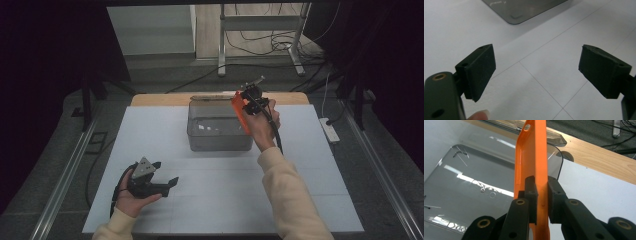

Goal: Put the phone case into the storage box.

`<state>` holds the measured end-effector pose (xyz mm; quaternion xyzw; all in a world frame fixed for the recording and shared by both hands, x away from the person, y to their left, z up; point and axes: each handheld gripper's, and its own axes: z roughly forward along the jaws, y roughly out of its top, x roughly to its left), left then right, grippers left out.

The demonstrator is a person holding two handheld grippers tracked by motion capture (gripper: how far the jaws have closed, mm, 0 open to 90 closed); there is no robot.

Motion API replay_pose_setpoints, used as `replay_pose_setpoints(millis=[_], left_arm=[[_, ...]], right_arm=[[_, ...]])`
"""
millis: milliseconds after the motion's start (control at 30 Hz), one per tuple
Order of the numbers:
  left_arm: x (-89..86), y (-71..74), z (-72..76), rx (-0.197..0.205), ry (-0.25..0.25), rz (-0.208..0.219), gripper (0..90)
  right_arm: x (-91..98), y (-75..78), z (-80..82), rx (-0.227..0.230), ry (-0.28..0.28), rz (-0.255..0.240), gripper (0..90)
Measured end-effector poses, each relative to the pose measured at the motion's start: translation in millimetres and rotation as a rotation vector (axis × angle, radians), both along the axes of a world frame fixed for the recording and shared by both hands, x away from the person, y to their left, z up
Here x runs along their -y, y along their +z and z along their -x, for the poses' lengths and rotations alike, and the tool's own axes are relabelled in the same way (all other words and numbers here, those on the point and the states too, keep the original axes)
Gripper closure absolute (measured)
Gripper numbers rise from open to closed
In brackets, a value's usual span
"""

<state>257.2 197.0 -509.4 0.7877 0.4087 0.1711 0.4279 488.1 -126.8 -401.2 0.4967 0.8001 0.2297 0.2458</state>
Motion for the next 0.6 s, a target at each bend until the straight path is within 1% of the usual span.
replay_pose_setpoints(millis=[600], left_arm=[[-0.5,0.5,0.1,0.002,-0.003,0.003,14.0]], right_arm=[[-4.8,-8.1,-3.4,-0.024,-0.024,0.029,80.4]])
